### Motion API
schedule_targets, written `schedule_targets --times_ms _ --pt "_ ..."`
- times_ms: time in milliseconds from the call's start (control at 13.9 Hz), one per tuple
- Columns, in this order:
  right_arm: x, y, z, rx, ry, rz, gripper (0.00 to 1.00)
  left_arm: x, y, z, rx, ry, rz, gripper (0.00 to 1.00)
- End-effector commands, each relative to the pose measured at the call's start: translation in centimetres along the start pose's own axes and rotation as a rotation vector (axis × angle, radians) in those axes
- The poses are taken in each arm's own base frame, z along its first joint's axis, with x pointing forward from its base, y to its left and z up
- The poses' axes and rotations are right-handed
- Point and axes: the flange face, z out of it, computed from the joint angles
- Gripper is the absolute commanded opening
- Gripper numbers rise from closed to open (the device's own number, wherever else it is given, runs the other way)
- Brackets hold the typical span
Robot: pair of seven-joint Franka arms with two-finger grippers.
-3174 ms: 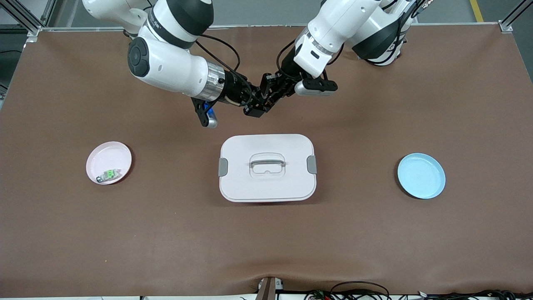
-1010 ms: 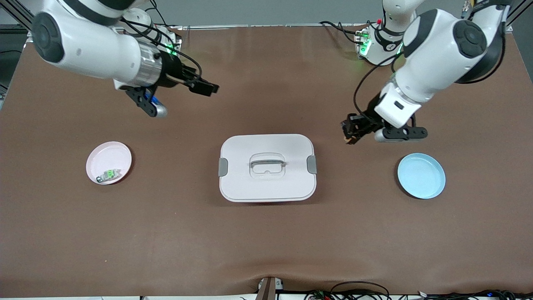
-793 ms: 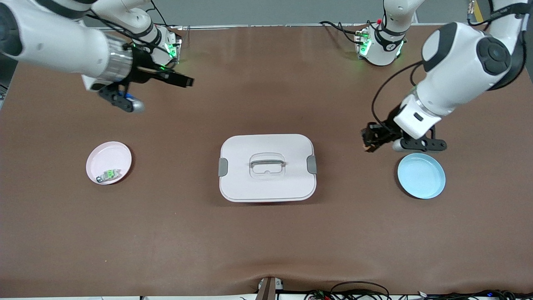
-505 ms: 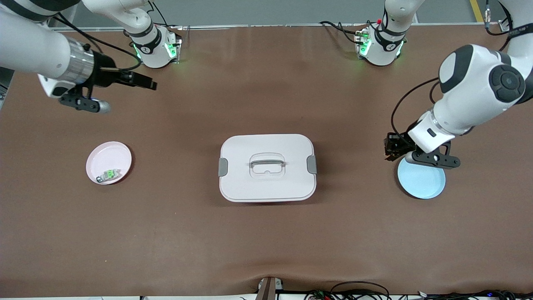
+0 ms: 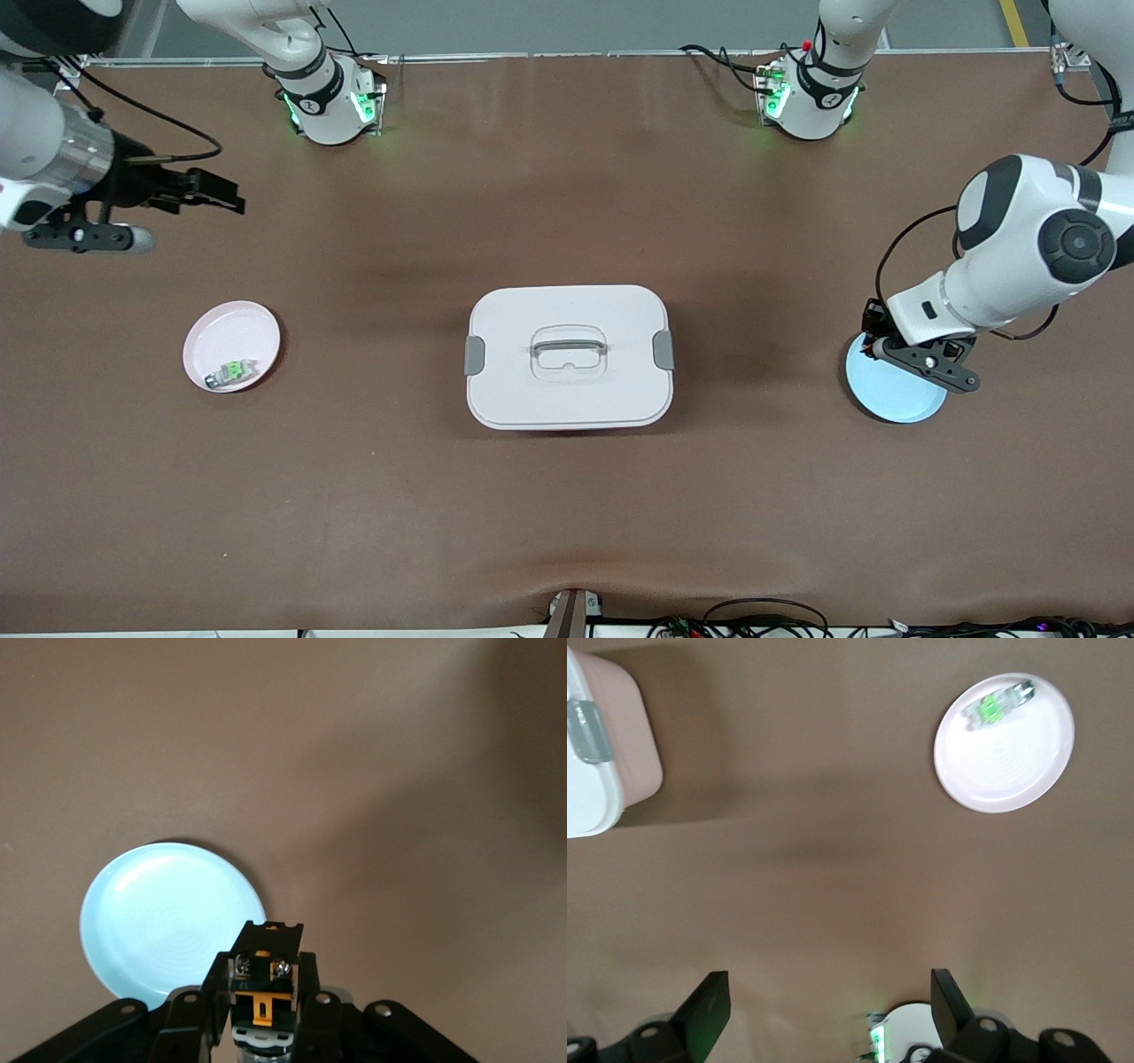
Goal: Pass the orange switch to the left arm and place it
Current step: 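Carry the switch with the left gripper to the blue plate while the right gripper withdraws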
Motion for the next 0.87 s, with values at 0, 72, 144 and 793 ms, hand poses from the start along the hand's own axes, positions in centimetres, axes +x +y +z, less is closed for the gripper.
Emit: schedule_targets --times_ms 0,72,144,793 --pt "0.0 3.1 -0.5 -0.042 0.043 -0.027 1.0 -0.9 -2.0 2.3 0.001 -0.024 0.121 0.0" --pt "0.2 3.8 -0.8 -0.05 0.057 -0.016 1.0 -1.4 -3.3 3.3 -0.025 -0.012 0.172 0.0" --pt "0.3 4.6 -1.2 -0.051 0.076 -0.006 1.0 -1.8 -4.5 3.9 -0.036 0.01 0.217 0.0" --pt "1.5 6.6 -5.2 -0.146 0.187 -0.036 1.0 -4.2 -10.3 10.8 -0.024 0.063 0.759 0.0"
